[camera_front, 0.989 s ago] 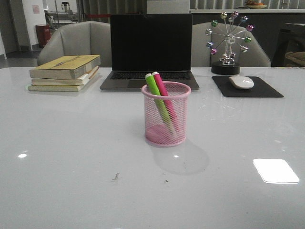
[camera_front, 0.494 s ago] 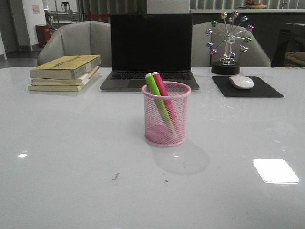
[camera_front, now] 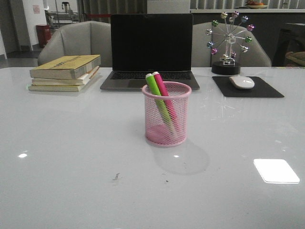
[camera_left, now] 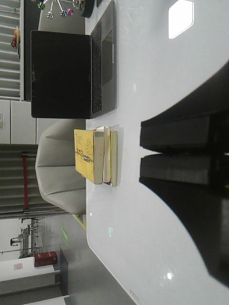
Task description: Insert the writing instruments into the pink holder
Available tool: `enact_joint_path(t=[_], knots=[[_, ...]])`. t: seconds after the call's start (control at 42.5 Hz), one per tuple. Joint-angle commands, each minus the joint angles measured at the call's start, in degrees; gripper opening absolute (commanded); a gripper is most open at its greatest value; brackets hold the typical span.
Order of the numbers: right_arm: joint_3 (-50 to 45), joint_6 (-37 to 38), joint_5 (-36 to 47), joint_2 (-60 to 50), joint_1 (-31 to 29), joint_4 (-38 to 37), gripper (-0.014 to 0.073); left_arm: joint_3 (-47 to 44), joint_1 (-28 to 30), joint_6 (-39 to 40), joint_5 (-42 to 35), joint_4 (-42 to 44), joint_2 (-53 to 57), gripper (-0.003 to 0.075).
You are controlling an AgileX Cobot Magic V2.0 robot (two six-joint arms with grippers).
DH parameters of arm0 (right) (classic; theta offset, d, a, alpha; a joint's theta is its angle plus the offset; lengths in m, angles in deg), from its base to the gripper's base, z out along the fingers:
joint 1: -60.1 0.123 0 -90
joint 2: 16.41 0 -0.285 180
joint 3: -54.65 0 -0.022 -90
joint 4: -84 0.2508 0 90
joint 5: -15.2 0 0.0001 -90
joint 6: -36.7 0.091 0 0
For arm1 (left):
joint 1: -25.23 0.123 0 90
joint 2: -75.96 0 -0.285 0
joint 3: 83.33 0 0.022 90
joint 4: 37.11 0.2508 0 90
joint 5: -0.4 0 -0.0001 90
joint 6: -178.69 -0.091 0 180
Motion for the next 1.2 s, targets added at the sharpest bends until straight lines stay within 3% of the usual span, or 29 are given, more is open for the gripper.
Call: enact_joint_path(t=[0.0, 0.188, 0.424, 0.706, 0.918, 1.177], knots=[[-4.5, -0.4, 12.8, -6.6, -6.5, -1.5, 0.0057, -0.2, 0.1, 0.5, -5.2, -0.3, 1.2, 0.0097], [-20.2, -0.1, 33.0, -18.7, -14.1, -1.5, 0.0057, -0.2, 0.1, 0.5, -5.2, -0.3, 1.2, 0.0097], [-31.0, -0.1, 43.3, -24.3, -14.3, -1.3, 0.0057, -0.2, 0.1, 0.5, -5.2, -0.3, 1.2, 0.0097], [-30.9, 0.0, 43.7, -24.3, -14.3, -1.3, 0.0057, -0.2, 0.1, 0.5, -5.2, -0.3, 1.2, 0.0097], [-30.9, 11.9, 48.6, -24.3, -14.4, -8.9, 0.0057, -0.2, 0.1, 0.5, -5.2, -0.3, 1.2, 0.0097], [-30.9, 11.9, 48.6, -24.3, -14.4, -8.9, 0.0057, -0.2, 0.1, 0.5, -5.2, -0.3, 1.2, 0.0097]])
